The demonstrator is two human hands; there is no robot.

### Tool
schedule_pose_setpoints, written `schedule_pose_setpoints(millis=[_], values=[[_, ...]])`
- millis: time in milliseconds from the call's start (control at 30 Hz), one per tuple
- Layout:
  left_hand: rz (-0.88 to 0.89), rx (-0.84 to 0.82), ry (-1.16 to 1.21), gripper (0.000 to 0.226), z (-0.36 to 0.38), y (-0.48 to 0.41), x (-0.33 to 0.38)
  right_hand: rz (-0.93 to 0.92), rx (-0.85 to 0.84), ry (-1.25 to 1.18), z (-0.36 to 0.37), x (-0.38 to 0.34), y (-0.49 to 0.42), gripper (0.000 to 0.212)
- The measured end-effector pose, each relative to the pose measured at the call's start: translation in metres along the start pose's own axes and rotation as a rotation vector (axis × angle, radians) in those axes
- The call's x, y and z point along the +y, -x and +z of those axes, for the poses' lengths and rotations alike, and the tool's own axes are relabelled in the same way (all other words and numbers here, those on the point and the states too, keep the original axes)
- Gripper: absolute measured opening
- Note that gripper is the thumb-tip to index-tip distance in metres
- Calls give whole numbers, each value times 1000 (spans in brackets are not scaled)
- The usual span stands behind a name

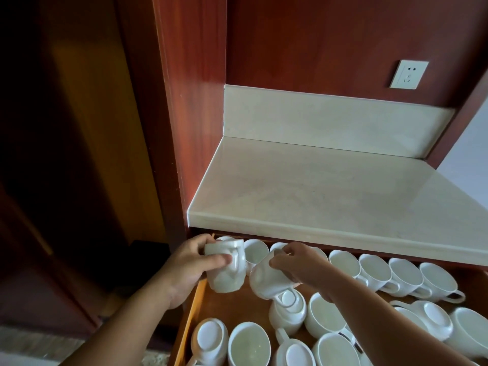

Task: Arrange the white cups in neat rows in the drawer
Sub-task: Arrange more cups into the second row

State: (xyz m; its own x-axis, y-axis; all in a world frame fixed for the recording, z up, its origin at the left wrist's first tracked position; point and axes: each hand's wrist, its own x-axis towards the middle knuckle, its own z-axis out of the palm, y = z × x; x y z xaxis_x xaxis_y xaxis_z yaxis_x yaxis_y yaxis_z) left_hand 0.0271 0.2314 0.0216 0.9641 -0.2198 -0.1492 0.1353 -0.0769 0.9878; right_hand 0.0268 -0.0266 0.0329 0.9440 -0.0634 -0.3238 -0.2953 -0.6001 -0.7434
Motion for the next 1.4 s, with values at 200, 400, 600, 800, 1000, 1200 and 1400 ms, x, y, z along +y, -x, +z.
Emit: schedule_pose_setpoints(millis=[200, 400, 600, 800, 1000, 1200, 1400], values=[[171, -3, -693, 78, 15, -11, -8, -16, 26, 17, 8, -4, -3, 20], [218, -93, -1026, 102, 19, -23, -32, -15, 47, 85, 20, -3, -10, 48], [322, -62, -1204, 89, 14, -29, -47, -51, 42, 259, 34, 0, -17, 69], [458, -3, -1526, 71, 13, -30, -61, -26, -11, 352, 51, -4, -20, 76], [442, 2, -1594, 71, 15, -31, -76, -69, -28, 432, 65, 1, -24, 77], [419, 18, -1582, 72, 17, -31, -89, -109, 11, 422, 79, 11, -27, 68], [408, 51, -1560, 68, 18, -33, -86, -141, 43, 412, 90, 24, -34, 68]])
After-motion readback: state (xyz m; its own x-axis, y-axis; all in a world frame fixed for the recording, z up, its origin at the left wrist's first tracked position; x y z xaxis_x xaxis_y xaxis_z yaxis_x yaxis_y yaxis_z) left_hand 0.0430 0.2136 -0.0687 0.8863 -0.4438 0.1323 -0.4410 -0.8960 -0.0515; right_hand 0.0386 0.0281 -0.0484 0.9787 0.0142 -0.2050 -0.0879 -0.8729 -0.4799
